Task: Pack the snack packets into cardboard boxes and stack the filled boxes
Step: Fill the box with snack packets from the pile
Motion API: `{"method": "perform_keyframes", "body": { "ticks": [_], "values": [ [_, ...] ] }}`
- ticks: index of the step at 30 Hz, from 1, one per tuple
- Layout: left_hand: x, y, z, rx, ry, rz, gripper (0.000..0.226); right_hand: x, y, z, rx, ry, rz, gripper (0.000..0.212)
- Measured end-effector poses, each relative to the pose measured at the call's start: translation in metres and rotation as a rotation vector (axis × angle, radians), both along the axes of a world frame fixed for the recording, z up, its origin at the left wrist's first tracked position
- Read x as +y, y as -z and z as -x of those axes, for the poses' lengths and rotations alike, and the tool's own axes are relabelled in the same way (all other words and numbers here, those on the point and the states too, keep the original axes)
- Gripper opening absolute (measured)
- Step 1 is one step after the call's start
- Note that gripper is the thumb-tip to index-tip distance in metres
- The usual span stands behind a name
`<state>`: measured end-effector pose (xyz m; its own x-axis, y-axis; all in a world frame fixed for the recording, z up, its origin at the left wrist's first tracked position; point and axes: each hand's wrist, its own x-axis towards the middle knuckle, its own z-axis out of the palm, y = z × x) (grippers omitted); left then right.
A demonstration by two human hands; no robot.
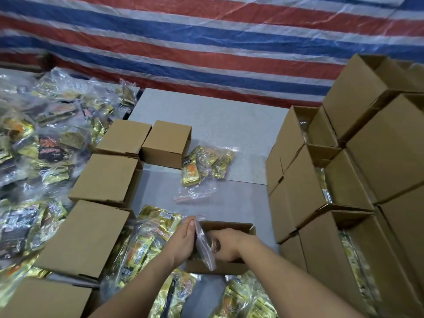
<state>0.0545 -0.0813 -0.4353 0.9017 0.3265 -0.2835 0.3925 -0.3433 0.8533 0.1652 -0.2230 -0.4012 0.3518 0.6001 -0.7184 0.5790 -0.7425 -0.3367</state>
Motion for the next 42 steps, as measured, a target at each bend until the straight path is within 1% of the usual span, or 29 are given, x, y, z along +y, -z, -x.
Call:
{"method": "perform_keyframes", "body": {
  "ticks": [2,4,6,8,10,11,12,13,14,16,18,20,21,22,23,25,27,28,30,31,33,35,36,37,39,40,42],
  "values": [
    [0.001,0.001,0.001,-0.004,-0.014,0.005,0.035,-0.001,-0.007,-0.002,0.003,-0.014,0.019,0.040],
    [0.000,0.004,0.002,-0.008,-0.018,0.016,0.033,-0.004,-0.012,-0.001,-0.065,0.004,-0.077,0.026],
    [-0.001,0.005,0.003,-0.005,-0.025,0.032,0.026,-0.004,-0.010,0.004,-0.077,0.066,-0.166,0.024],
    [-0.001,0.006,0.002,0.001,-0.017,0.035,0.027,0.003,-0.004,0.012,-0.074,0.094,-0.135,0.019],
    [-0.001,0.011,0.003,0.002,0.010,0.009,0.026,0.015,0.010,0.022,-0.083,0.085,-0.019,0.011],
    [-0.001,0.013,0.004,0.002,0.021,0.003,0.021,0.021,0.018,0.028,-0.075,0.112,0.038,0.020],
    [-0.001,0.015,0.005,0.002,0.025,-0.007,0.018,0.027,0.025,0.031,-0.062,0.137,0.083,0.040],
    [-0.002,0.016,0.006,0.007,0.031,-0.014,0.017,0.030,0.028,0.035,-0.043,0.144,0.117,0.050],
    [-0.002,0.015,0.006,0.004,0.028,-0.022,0.016,0.033,0.026,0.034,-0.033,0.120,0.128,0.050],
    [-0.002,0.013,0.005,-0.009,0.011,-0.023,0.016,0.033,0.015,0.025,0.032,0.090,0.153,0.038],
    [-0.002,0.010,0.002,-0.006,0.002,-0.015,0.017,0.026,0.000,0.012,0.103,0.122,0.132,0.029],
    [-0.001,0.008,-0.002,-0.012,0.017,-0.012,0.019,0.022,-0.011,0.005,0.057,0.216,0.024,0.021],
    [-0.001,0.007,-0.002,-0.022,0.023,-0.014,0.018,0.023,-0.015,0.007,0.060,0.264,-0.049,0.018],
    [-0.001,0.007,-0.002,-0.035,0.028,-0.017,0.018,0.025,-0.014,0.012,0.104,0.278,-0.098,0.018],
    [-0.001,0.008,-0.001,-0.047,0.030,-0.024,0.017,0.028,-0.011,0.020,0.164,0.246,-0.110,0.019],
    [-0.001,0.012,0.002,-0.051,0.032,-0.045,0.018,0.033,-0.003,0.039,0.243,0.173,-0.050,0.031],
    [-0.002,0.016,0.007,-0.025,0.059,-0.065,0.017,0.035,0.007,0.051,0.300,0.224,-0.022,0.042],
    [-0.002,0.017,0.008,-0.012,0.067,-0.075,0.018,0.036,0.010,0.053,0.305,0.220,-0.027,0.044],
    [-0.003,0.018,0.010,0.007,0.060,-0.075,0.017,0.034,0.006,0.053,0.277,0.165,-0.018,0.041],
    [-0.003,0.017,0.009,0.006,0.054,-0.069,0.016,0.032,0.000,0.049,0.244,0.160,-0.047,0.036],
    [-0.003,0.012,0.006,0.008,0.048,-0.050,0.016,0.021,-0.014,0.037,0.160,0.234,-0.144,0.026],
    [-0.003,0.008,0.003,0.024,0.036,-0.034,0.016,0.005,-0.020,0.020,0.040,0.324,-0.189,0.029],
    [-0.003,0.006,0.003,0.026,0.027,-0.032,0.016,-0.003,-0.018,0.013,-0.003,0.314,-0.157,0.027],
    [-0.004,0.005,0.003,0.025,0.019,-0.028,0.017,-0.008,-0.017,0.009,-0.025,0.248,-0.084,0.026],
    [-0.004,0.004,0.003,0.022,0.012,-0.020,0.021,-0.009,-0.010,0.011,-0.004,0.133,0.079,0.029],
    [-0.004,0.004,0.004,0.025,0.015,-0.019,0.022,-0.010,-0.005,0.015,0.033,0.115,0.116,0.033],
    [-0.004,0.002,0.005,0.036,0.023,-0.023,0.020,-0.013,0.000,0.019,0.076,0.119,0.082,0.036]
  ]
}}
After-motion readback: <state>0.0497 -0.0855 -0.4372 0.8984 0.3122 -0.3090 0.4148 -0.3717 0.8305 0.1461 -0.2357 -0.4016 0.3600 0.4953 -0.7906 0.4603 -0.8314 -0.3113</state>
